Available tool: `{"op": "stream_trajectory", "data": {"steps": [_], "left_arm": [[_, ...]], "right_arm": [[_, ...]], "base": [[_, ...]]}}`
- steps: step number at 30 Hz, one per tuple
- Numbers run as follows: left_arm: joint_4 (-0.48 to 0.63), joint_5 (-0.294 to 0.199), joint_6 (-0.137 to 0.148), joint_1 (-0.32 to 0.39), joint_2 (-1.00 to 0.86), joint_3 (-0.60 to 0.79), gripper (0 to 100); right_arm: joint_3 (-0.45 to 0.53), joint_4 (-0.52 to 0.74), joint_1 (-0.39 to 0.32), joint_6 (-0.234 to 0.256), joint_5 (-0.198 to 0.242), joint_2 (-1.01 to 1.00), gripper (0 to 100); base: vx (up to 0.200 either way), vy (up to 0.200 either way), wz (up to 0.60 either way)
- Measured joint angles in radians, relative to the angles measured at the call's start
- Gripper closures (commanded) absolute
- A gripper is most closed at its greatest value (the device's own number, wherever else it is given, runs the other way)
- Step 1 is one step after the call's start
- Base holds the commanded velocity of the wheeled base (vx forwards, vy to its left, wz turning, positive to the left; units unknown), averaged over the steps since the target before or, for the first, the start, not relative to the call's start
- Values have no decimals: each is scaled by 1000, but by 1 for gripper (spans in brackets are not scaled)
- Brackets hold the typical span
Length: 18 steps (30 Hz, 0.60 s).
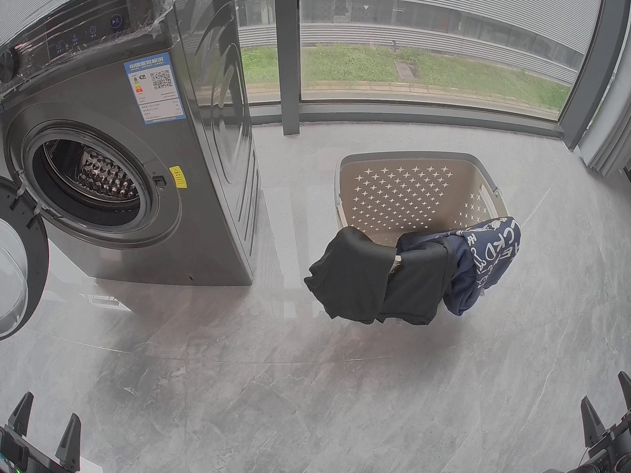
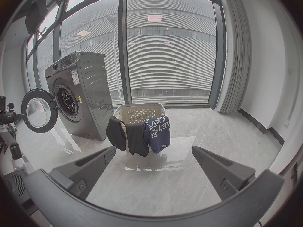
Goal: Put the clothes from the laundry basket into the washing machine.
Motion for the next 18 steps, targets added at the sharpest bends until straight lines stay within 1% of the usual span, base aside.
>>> {"op": "stream_trajectory", "data": {"steps": [9,15,18], "left_arm": [[0,0,0,1,0,0,0],[0,0,0,0,0,0,0],[0,0,0,0,0,0,0]], "right_arm": [[0,0,1,-1,0,0,0],[0,0,1,0,0,0,0],[0,0,1,0,0,0,0]], "base": [[0,-200,0],[0,0,0],[200,0,0]]}}
